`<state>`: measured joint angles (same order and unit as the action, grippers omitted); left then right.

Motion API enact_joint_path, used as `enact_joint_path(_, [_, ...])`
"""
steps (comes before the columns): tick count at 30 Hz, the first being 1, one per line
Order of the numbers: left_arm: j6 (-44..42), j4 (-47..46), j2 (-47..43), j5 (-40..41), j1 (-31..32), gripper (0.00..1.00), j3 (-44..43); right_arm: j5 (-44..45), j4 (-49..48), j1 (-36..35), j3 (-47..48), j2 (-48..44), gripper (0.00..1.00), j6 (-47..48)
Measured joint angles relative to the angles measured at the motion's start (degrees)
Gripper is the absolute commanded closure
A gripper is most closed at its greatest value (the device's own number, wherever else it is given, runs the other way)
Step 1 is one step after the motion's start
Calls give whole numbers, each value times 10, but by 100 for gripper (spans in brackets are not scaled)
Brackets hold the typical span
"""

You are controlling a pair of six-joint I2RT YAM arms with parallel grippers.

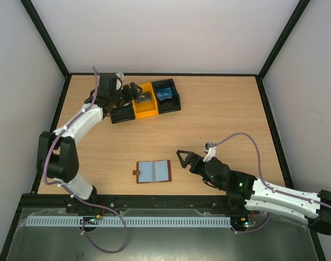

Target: Take the credit cards out of the card holder

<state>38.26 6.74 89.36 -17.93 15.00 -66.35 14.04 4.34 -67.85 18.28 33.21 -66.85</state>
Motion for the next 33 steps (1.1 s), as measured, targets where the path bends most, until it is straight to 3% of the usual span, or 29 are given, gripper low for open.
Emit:
enact_joint_path(4, [-7, 18, -82, -11, 16, 21, 109, -7, 2, 0, 3, 18, 2, 2])
enact_joint_path(11, [-6, 56, -202, -14, 69, 34, 259, -63, -59, 0, 2, 113, 42, 11])
enact_joint_path(16, [11, 58, -271, -21, 104, 43, 346, -105, -106, 0, 2, 195, 58, 14])
enact_joint_path(24, [73, 3, -340, -65, 131, 52, 478, -154, -177, 0, 2, 307, 68, 15])
enact_joint_path(33, [97, -73, -304, -89, 133, 64, 507, -176, -226, 0, 2, 379, 73, 16])
